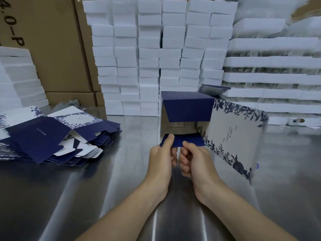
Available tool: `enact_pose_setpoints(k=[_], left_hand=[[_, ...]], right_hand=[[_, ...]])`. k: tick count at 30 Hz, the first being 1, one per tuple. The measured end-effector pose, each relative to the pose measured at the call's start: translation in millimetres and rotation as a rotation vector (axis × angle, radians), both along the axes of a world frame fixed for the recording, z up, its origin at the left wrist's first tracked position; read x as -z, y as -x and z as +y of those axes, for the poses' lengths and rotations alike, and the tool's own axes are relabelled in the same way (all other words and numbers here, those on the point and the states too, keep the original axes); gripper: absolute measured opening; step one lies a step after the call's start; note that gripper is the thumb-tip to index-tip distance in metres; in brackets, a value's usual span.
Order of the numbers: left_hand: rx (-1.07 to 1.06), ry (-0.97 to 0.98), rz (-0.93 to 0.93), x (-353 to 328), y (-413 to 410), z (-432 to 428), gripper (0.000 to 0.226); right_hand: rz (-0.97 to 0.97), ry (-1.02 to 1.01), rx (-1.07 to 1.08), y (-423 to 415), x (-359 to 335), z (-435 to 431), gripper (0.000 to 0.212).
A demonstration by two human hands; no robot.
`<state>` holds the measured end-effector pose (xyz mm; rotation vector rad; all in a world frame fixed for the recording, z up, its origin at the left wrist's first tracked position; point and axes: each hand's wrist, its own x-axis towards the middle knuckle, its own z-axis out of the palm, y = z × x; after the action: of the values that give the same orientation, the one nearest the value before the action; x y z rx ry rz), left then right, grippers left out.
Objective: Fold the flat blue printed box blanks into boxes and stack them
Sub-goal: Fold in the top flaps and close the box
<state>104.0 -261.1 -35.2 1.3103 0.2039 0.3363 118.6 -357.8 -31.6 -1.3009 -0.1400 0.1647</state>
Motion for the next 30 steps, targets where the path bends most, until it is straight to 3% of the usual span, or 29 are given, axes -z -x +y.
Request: enact_pose_setpoints(k=[2,9,19,25,30], left_hand=[[0.019,0.012,0.015,1.4,-3.3,-1.1,0.061],[0.043,0.042,0.066,-0.5,-10.6,3.4,0.047],[0.062,0.137,0.122,-1.3,-15.0,10.2,0.051],[0.067,0.075,0.121,0.1,-16.5,9.0,0.041],[0.072,0.075,0.094,-0.1,-13.5,9.5,0.045]], right_hand=[[-0.002,0.015,-0.010,-1.2,0.0,-0.3,0.046],[0.047,0.001,0.056,-2.5,3.4,-3.1,0.052],[0.094,-0.020,0.135,-9.0,13.5,-3.8,0.044],[0.100,-0.121,0.152,-7.8,7.3,-6.3,0.045],[0.096,-0.047,0.205,-6.5,8.9,-4.6,0.041]])
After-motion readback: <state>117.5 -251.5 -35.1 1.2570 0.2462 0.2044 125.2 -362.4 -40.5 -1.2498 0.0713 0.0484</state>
